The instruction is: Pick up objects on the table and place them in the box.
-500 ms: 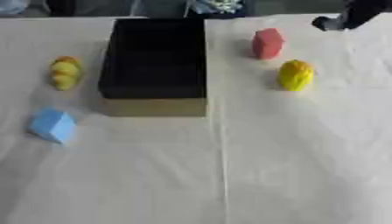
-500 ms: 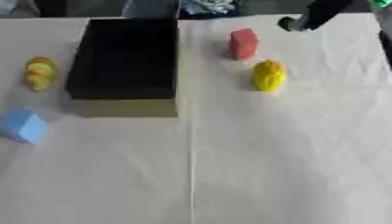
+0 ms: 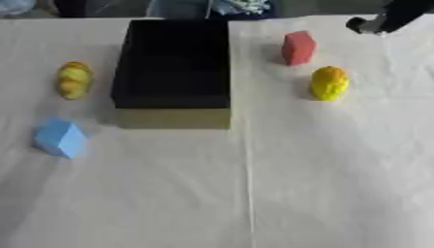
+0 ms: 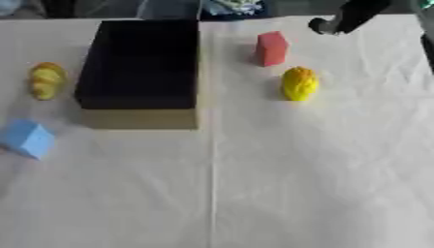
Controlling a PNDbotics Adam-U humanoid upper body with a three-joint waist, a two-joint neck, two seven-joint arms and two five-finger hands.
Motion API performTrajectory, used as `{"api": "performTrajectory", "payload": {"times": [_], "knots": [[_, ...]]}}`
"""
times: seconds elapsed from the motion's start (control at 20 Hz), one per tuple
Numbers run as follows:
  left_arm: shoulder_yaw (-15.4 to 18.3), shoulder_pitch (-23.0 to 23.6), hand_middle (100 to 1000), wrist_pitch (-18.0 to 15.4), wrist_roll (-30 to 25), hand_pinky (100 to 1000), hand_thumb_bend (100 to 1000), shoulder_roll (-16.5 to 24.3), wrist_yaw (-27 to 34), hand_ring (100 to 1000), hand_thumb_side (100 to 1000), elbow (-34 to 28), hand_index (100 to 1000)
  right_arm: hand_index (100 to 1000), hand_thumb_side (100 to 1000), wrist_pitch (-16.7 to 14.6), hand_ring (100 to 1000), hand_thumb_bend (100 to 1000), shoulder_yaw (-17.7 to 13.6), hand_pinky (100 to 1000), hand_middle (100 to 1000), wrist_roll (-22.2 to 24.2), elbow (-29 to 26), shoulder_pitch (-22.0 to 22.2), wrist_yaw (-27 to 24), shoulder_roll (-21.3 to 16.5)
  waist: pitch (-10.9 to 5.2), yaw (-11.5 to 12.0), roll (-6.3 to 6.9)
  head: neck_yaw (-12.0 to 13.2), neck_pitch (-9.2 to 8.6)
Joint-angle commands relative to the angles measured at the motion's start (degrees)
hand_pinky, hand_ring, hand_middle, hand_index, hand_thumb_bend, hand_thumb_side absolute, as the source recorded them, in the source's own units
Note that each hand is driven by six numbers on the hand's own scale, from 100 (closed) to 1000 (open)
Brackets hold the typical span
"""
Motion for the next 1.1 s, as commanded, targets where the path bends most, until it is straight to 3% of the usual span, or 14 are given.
{"api": "performTrajectory", "payload": {"times": [0.05,0.25,0.45,0.6,0.7,1.1], "knots": [[0.36,-0.44,682,0.25,0.09,765,767,1.48,0.44,727,566,-1.18,889,833,250,-0.40,892,297,-0.21,884,772,0.06,-0.13,-1.49,0.86,-0.65,-0.51,0.12,-0.90,0.25,0.30],[0.16,-0.58,679,0.32,-0.12,765,766,1.41,0.54,726,569,-1.59,887,843,240,-0.57,895,311,-0.19,886,782,-0.02,1.00,-1.76,2.21,-0.07,-0.18,0.45,-0.97,-0.22,-0.25],[0.26,-0.36,678,0.28,-0.01,764,766,1.32,0.66,725,567,-2.36,886,849,237,-1.06,897,323,-0.13,887,785,-0.09,1.78,-1.79,3.50,0.15,0.34,0.95,-1.10,-1.83,-3.15],[0.28,-0.37,677,0.30,0.14,763,767,1.18,0.74,724,567,-3.10,885,854,122,-1.18,899,344,-0.21,889,791,0.09,2.21,-1.86,4.16,0.29,0.85,1.36,-1.36,-2.50,-4.54],[0.16,-0.32,676,0.44,0.11,763,766,1.11,0.70,723,568,-3.46,884,855,166,-1.09,900,323,-0.23,890,791,-0.12,2.25,-1.94,4.78,0.31,1.23,1.66,-1.57,-2.55,-4.80],[-0.01,0.15,677,0.99,0.16,765,748,0.44,0.92,736,573,-4.01,884,856,189,-1.07,900,308,-0.01,890,797,-1.07,2.95,-1.64,5.40,0.64,2.06,3.11,-2.01,-3.20,-4.03]]}}
